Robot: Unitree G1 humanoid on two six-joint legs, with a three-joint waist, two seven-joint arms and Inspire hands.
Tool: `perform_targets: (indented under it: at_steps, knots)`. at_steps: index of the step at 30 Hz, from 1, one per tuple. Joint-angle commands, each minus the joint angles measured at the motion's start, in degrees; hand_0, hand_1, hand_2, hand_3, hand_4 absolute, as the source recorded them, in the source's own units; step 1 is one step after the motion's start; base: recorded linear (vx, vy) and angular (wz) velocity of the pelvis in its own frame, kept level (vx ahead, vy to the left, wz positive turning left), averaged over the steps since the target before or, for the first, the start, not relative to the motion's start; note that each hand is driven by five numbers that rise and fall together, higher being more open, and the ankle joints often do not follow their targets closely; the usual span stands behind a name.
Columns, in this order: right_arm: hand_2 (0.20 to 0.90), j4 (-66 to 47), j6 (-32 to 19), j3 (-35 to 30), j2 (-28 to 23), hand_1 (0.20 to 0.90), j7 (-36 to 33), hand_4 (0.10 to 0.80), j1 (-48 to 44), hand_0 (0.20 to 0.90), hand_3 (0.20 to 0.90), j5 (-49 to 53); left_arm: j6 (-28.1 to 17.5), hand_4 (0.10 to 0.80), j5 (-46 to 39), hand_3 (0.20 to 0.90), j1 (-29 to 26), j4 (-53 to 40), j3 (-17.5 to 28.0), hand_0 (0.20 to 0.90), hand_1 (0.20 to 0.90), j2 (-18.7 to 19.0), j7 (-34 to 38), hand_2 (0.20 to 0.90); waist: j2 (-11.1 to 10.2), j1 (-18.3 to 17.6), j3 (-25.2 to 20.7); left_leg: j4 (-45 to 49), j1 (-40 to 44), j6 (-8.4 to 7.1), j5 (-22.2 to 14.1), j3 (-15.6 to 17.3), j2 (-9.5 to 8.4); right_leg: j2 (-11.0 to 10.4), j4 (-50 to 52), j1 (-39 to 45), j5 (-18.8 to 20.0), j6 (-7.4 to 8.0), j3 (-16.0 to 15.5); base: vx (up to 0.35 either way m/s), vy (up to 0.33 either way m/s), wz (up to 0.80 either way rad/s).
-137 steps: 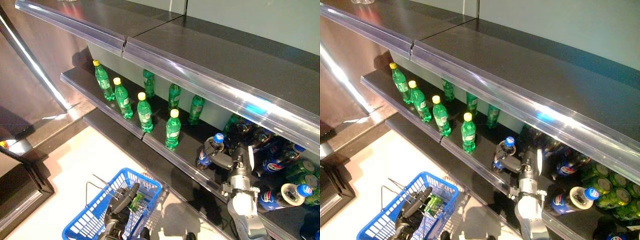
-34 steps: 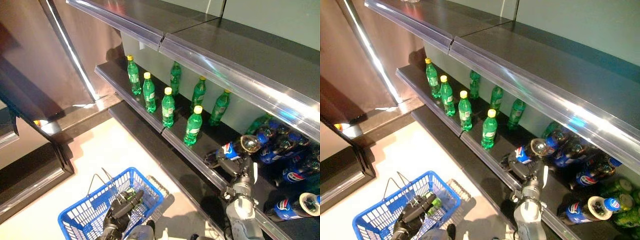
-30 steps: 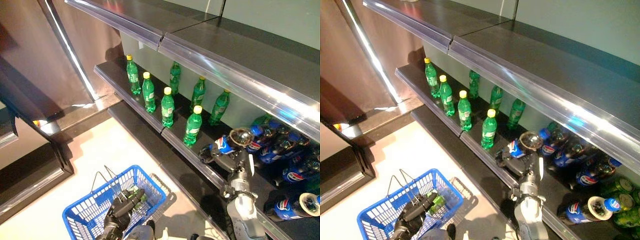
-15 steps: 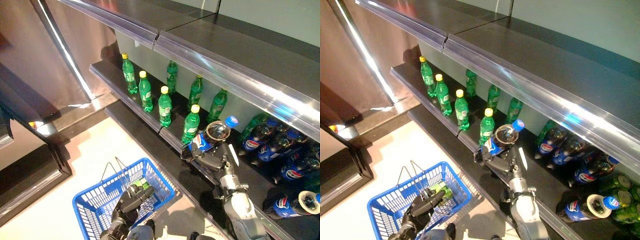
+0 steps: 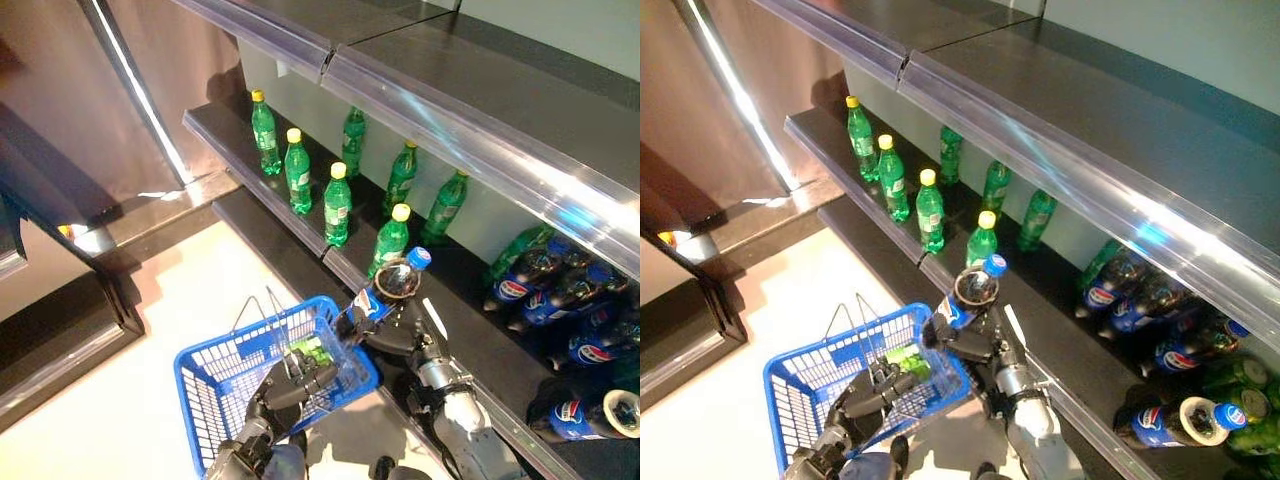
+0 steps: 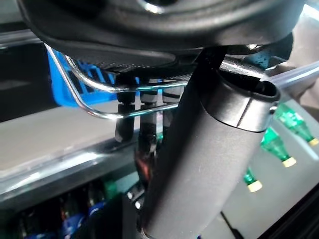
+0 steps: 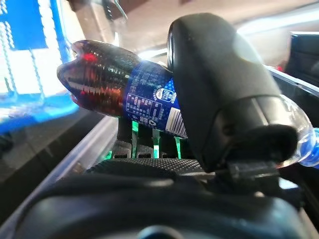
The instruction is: Pick up the drink and place into the basket.
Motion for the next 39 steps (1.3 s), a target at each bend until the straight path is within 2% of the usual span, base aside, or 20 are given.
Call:
perform_targets:
  at_steps: [1,11,17,23,32,39]
  knots:
    - [0.3,-8.2,-7.0,1.0,0.7,0.3,0.8,0.1,-7.5,0.3,0.2,1.4,-5.2,0.1,-0.7,0.2,-4.5,-20.2,-1.3,0.3,0.3,-1.9,-12.1,0.3,-0.3,0.5,-3.7,11.4,-5.3,-4.75,-0.9,-2.9,5.86,-8.3,-1.3,-2.4,10.9,5.43,-2.0,0.0,0.0,0.0]
    - [0.3,1.9,-7.2,4.9,1.5,0.3,1.0,0.1,-8.3,0.3,0.2,3.6,-3.5,0.1,-1.4,0.2,-6.3,-21.4,-3.3,0.3,0.3,-0.5,-14.1,0.3,-0.6,2.0,-1.8,14.4,-8.5,-4.24,-1.7,-4.6,5.25,-8.9,0.6,-3.9,11.1,6.14,-3.3,-0.017,-0.002,0.1]
    - [0.3,11.2,-3.7,7.9,1.9,0.3,2.4,0.1,-10.4,0.3,0.2,5.5,-2.3,0.1,-1.7,0.2,-8.9,-21.9,-5.1,0.3,0.3,0.6,-15.8,0.3,-1.1,3.6,0.4,16.5,-12.0,-3.88,-2.2,-6.3,4.26,-9.1,1.4,-5.3,11.3,6.48,-4.3,-0.06,-0.035,0.12]
    - [0.3,18.0,-3.5,9.5,4.2,0.3,2.0,0.1,-15.9,0.3,0.2,7.9,0.5,0.1,-2.4,0.2,-11.5,-22.0,-6.1,0.3,0.3,1.7,-17.7,0.3,-1.4,5.3,2.5,17.8,-14.8,-3.55,-2.6,-8.3,3.05,-9.1,1.5,-6.6,11.8,6.47,-4.9,-0.06,-0.04,0.1]
    - [0.3,22.3,-4.0,8.8,7.2,0.3,-1.6,0.1,-25.3,0.3,0.2,9.1,4.1,0.1,-4.0,0.2,-16.1,-22.3,-8.1,0.3,0.3,3.8,-18.9,0.3,-1.6,6.8,4.8,18.6,-18.5,-3.07,-2.5,-10.2,1.44,-9.0,1.3,-8.7,12.5,6.73,-5.2,-0.065,-0.029,0.1]
    - [0.3,24.6,-1.5,9.1,8.5,0.3,-1.8,0.1,-30.4,0.3,0.2,10.3,5.7,0.1,-5.3,0.2,-18.4,-21.9,-9.3,0.3,0.3,4.5,-19.3,0.3,-1.9,7.6,5.3,18.9,-19.6,-2.87,-2.5,-10.8,1.0,-8.8,1.0,-9.1,13.0,6.67,-5.3,-0.003,-0.015,0.09]
